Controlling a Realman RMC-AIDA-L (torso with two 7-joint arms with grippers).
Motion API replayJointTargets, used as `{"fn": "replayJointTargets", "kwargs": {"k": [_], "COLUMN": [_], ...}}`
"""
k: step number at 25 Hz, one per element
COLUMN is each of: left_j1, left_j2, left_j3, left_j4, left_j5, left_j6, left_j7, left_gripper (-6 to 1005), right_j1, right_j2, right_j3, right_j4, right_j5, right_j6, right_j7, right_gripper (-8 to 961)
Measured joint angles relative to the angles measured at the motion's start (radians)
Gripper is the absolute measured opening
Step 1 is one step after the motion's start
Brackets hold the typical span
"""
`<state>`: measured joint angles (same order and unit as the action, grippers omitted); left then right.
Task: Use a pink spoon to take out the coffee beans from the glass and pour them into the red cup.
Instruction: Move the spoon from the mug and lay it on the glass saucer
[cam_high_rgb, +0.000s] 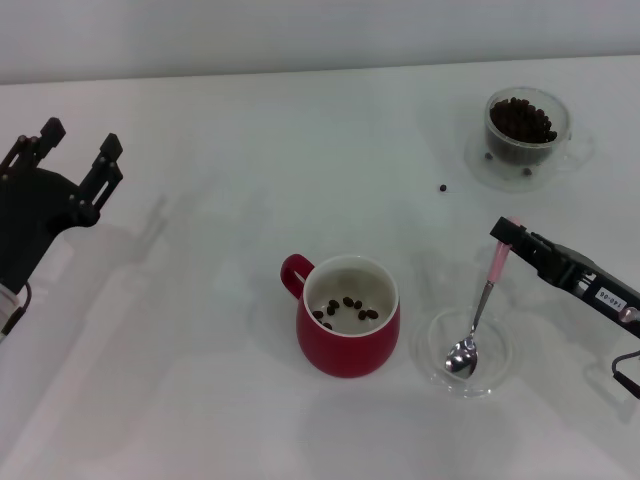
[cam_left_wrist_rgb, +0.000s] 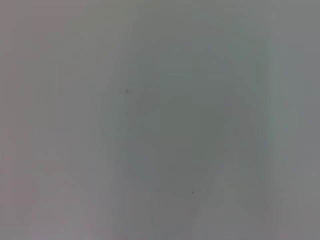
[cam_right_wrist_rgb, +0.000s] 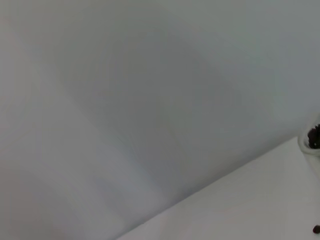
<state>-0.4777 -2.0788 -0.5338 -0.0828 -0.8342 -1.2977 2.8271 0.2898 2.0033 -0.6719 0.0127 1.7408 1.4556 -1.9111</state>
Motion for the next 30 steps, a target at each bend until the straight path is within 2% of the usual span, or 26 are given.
{"fn": "replayJointTargets", "kwargs": {"k": [7, 30], "left_j1": [-0.009, -0.020], "left_j2": [0.000, 0.002], "left_j3": [0.000, 0.000], "left_j4": [0.002, 0.034], "left_j5": [-0.007, -0.041], "left_j6": [0.001, 0.012], "left_j7": [0.000, 0.000], "left_gripper": [679, 679], "right_j1": [0.004, 0.020], "right_j2": [-0.002, -0.001], "right_j3": [-0.030, -0.053], "right_j4": [-0.024, -0.053], "right_j5": [-0.017, -0.026], "right_j6": [-0.029, -0.050], "right_j7": [0.140, 0.139], "right_gripper": [151, 203]}}
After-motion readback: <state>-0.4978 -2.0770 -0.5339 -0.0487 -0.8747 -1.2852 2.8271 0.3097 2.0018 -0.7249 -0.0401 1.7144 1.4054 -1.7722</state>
